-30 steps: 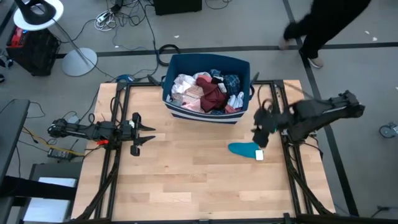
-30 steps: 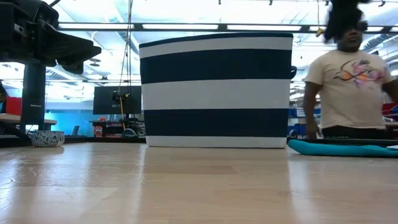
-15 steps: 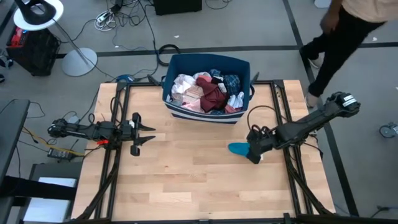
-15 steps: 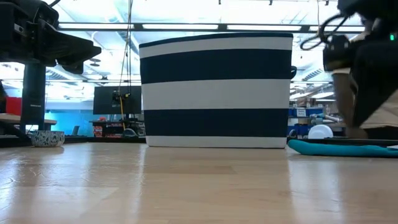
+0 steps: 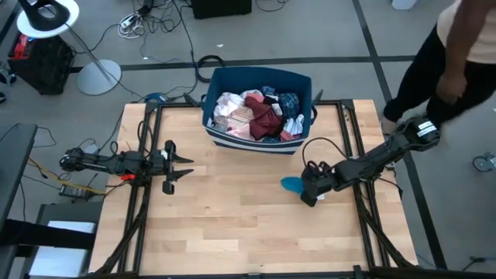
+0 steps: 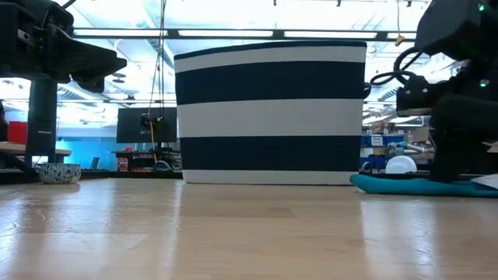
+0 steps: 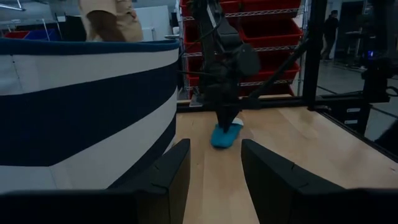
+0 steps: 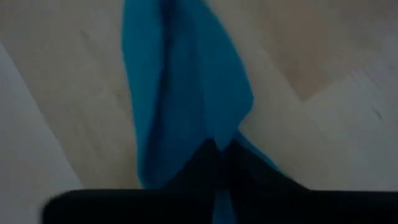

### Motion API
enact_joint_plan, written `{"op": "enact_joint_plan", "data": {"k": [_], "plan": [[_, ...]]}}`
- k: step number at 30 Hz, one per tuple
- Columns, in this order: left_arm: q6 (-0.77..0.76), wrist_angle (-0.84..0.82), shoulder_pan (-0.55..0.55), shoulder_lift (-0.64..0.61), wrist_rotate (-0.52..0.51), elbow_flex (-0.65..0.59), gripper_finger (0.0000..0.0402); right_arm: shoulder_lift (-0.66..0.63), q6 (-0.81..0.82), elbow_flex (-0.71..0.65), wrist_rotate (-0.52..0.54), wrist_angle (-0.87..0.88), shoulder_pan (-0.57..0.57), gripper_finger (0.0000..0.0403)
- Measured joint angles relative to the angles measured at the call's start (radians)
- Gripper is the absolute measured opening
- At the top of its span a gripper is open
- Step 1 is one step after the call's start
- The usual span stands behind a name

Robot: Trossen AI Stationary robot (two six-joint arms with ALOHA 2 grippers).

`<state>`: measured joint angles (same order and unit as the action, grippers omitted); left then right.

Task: Sort clothes
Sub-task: Put the blue sock into the blue bin

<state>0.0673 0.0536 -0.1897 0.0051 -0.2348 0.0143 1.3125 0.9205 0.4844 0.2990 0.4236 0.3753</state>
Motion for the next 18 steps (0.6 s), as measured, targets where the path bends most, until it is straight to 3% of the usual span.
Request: {"op": "enact_joint_plan", "data": {"k": [2,10,18], "plan": [[0.000,0.000,0.000,0.000,0.000,0.000,0.0150,-0.013,-0.045,0.032,-0.018,0.064,0.000,0.0017],[0.000,0.000,0.000,0.000,0.000,0.000,0.0150,-0.132,-0.171,0.352,0.065,0.389,-0.011,0.0006],[0.000,0.002,0.000,0.000,0.000,0.000,0.0150,-0.186,-0.613,0.759,0.229,0.402,-0.128,0.0003]]}}
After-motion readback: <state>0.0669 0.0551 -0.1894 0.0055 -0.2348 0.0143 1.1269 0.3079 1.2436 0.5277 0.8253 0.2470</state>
